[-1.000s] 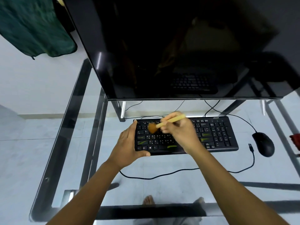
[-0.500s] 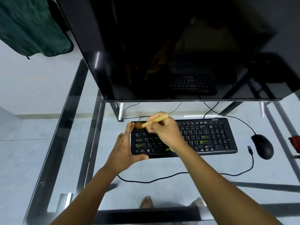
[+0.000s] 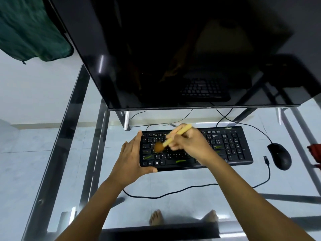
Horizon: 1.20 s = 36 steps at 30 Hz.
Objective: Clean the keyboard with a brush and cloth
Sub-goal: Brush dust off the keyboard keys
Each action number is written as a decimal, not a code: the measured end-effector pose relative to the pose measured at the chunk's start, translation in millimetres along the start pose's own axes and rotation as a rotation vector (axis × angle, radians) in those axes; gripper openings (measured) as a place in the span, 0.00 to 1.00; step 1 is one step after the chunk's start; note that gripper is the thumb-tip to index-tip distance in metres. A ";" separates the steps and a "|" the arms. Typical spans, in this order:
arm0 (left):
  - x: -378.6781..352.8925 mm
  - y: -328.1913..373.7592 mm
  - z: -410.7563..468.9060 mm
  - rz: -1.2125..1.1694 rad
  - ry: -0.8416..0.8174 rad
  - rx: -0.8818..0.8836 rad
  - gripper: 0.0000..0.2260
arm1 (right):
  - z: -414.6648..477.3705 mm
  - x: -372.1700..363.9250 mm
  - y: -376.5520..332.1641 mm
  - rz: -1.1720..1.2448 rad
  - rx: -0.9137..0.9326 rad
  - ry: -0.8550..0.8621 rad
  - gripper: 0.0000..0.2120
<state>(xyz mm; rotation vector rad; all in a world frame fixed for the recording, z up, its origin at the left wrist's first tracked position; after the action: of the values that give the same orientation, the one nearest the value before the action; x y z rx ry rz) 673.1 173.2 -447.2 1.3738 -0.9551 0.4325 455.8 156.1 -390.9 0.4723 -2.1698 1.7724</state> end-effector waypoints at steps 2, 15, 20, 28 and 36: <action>4.4 4.2 3.5 0.108 0.010 -0.023 0.60 | -2.5 5.5 4.1 -0.090 0.011 0.127 0.05; -19.2 42.3 20.7 0.208 -0.101 -0.145 0.54 | -6.6 19.5 15.7 0.088 -0.084 0.153 0.06; -29.7 55.6 24.9 0.247 -0.141 -0.184 0.54 | -3.1 36.0 18.2 0.059 -0.042 0.410 0.06; -33.4 59.6 27.8 0.295 -0.159 -0.170 0.54 | -11.5 44.5 30.3 0.046 -0.031 0.402 0.02; -34.3 59.5 26.1 0.341 -0.150 -0.173 0.54 | -19.7 67.1 36.8 0.123 -0.041 0.358 0.03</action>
<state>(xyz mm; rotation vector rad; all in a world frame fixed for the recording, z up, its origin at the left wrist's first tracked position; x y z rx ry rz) 600.2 169.2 -438.7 1.1000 -1.3279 0.4936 379.9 178.0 -390.8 0.0069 -2.0106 1.7140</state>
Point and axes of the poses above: each hand's wrist, its own z-axis towards the middle knuckle, its own x-axis out of the back of the hand, y = z × x, the point moved 2 cm from there along z, towards the middle knuckle, and after that the axes turned 2 degrees about y, right-handed, at the moved point
